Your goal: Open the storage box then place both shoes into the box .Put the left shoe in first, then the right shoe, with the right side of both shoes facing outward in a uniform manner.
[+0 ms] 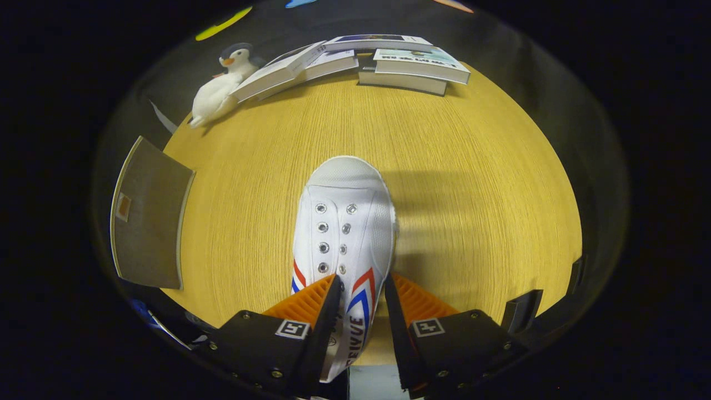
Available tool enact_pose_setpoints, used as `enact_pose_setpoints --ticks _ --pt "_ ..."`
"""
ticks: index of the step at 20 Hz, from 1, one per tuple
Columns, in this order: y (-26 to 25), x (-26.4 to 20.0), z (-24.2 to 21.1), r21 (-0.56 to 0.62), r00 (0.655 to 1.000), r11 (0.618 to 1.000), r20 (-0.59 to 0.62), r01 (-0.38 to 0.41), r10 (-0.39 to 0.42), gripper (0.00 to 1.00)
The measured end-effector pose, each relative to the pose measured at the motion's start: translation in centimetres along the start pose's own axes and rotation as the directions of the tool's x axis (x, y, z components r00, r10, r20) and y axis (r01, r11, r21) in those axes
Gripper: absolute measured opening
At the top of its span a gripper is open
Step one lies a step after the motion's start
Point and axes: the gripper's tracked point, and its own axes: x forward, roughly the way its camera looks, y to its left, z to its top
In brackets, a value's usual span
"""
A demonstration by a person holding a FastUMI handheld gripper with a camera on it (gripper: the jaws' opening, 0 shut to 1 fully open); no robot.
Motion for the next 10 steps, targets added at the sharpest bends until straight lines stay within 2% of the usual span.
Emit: enact_pose_setpoints --ticks 2,3,4,5,8,10 --pt "-0.1 0.1 -0.1 0.06 1.0 0.998 0.014 -0.018 0.017 0.33" --pt "-0.2 -0.1 -0.2 0.071 1.0 0.997 0.017 -0.017 0.015 0.33" --pt "-1.3 0.7 0.4 0.136 0.998 0.991 0.067 0.003 -0.012 0.33" --pt "-0.6 0.7 0.0 0.184 0.999 0.983 0.052 -0.02 0.011 0.0" --pt "0.2 -0.2 -0.6 0.269 0.996 0.96 0.053 -0.081 0.069 0.01" --pt "1.2 -0.7 -0.9 0.339 0.99 0.931 0.071 -0.138 0.121 0.01"
